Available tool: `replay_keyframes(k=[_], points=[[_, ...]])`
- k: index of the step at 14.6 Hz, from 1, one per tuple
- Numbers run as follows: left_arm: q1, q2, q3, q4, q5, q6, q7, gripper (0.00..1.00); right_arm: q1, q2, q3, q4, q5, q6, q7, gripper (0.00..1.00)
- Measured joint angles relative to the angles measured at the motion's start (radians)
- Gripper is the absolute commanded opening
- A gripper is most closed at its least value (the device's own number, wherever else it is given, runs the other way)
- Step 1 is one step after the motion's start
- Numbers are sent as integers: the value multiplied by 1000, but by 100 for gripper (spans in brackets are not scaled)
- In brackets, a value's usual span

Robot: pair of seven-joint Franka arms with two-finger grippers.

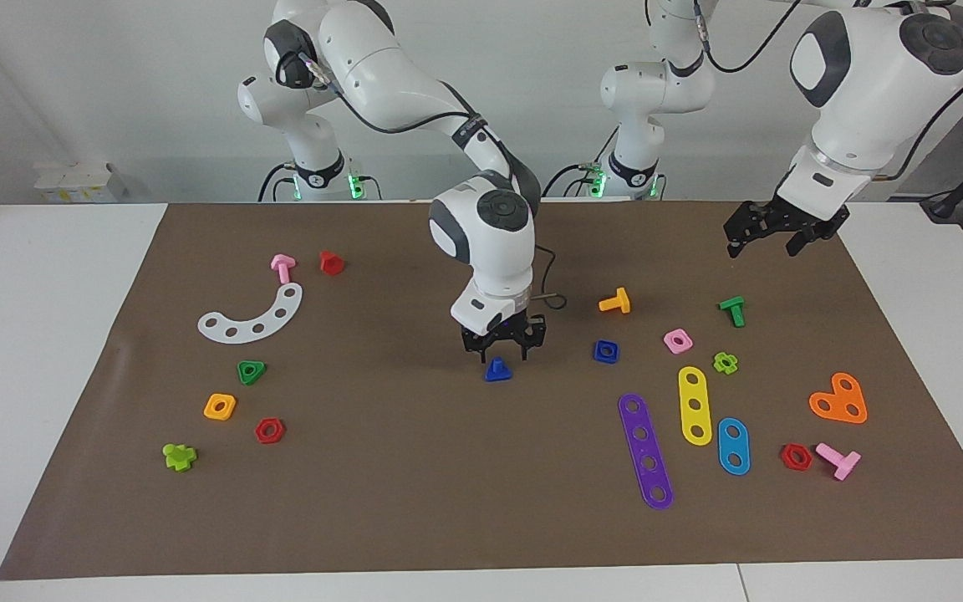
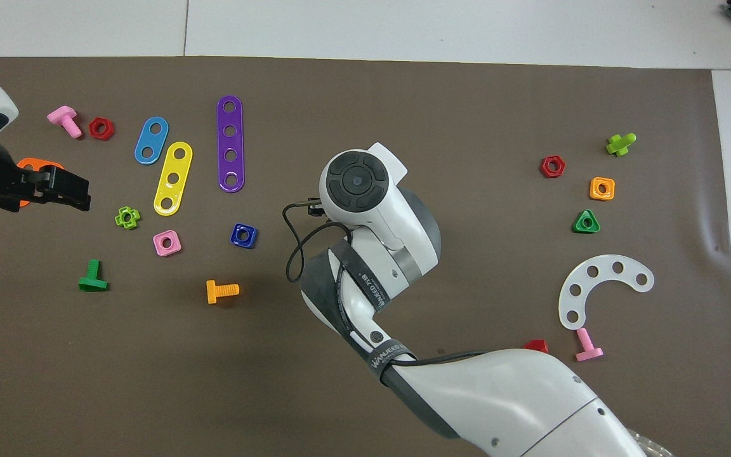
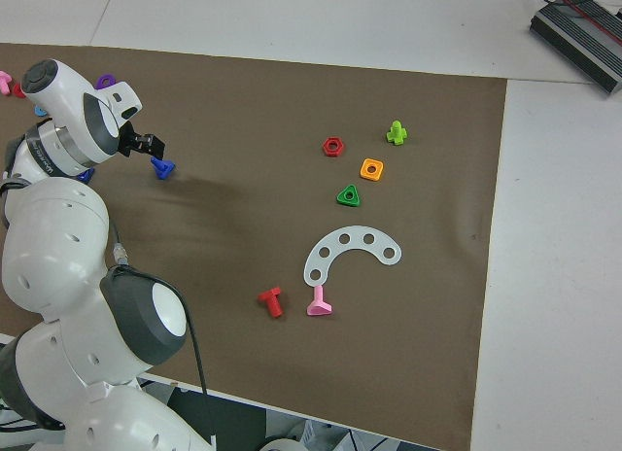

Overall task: Unscrew and place screws in storage area
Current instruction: 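Grasp the blue bolt with the right gripper and lift it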

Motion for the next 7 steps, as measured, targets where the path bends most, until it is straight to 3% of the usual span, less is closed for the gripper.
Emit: replay_keyframes(k=[3,7], points=[[0,-1,0,-1,1,2,0,100,2,1,0,-57,-1,45,-11,54],[0,-1,0,-1,1,6,0,100,2,1,0,-82,-2,69,-16,32]])
